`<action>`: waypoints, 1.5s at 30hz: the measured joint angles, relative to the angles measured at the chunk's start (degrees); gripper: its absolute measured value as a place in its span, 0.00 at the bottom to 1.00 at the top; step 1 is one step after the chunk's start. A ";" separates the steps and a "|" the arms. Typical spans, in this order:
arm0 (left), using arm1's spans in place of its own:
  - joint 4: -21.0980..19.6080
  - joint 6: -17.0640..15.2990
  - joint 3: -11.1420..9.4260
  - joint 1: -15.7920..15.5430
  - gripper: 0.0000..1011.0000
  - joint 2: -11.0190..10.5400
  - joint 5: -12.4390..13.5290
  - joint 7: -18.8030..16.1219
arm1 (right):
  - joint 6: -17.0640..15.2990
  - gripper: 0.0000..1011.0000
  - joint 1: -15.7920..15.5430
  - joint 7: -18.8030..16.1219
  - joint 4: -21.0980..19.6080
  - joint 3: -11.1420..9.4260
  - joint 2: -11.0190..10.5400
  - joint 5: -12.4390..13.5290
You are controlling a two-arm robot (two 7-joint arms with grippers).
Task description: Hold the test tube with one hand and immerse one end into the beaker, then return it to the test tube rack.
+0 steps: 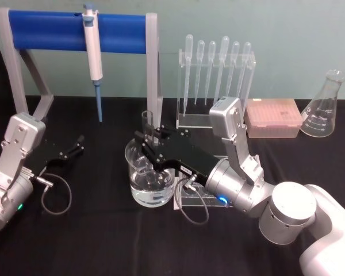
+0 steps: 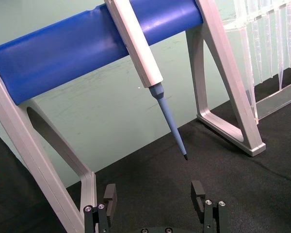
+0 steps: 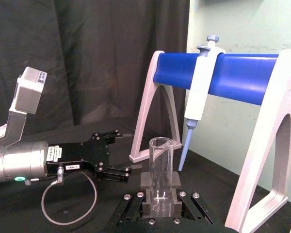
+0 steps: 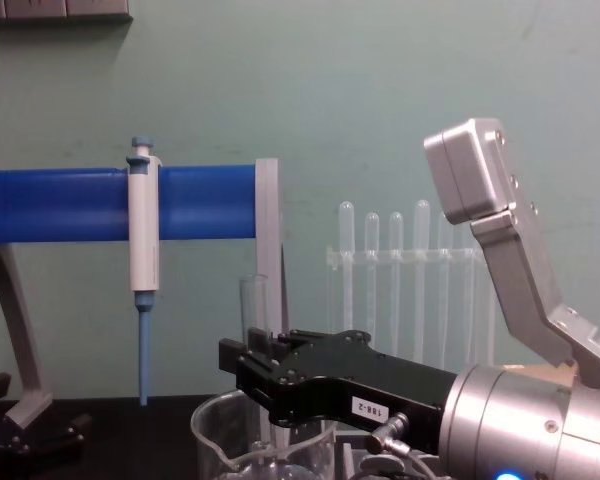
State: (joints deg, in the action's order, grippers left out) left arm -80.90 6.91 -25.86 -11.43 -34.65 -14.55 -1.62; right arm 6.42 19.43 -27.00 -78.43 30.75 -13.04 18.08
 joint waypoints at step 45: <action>0.00 0.00 0.00 0.00 0.99 0.00 0.00 0.00 | 0.00 0.22 0.00 0.00 0.00 0.00 0.00 0.00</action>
State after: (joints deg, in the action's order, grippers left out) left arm -80.90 6.91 -25.86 -11.43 -34.64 -14.55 -1.62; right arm 6.42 19.43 -27.00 -78.43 30.75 -13.04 18.08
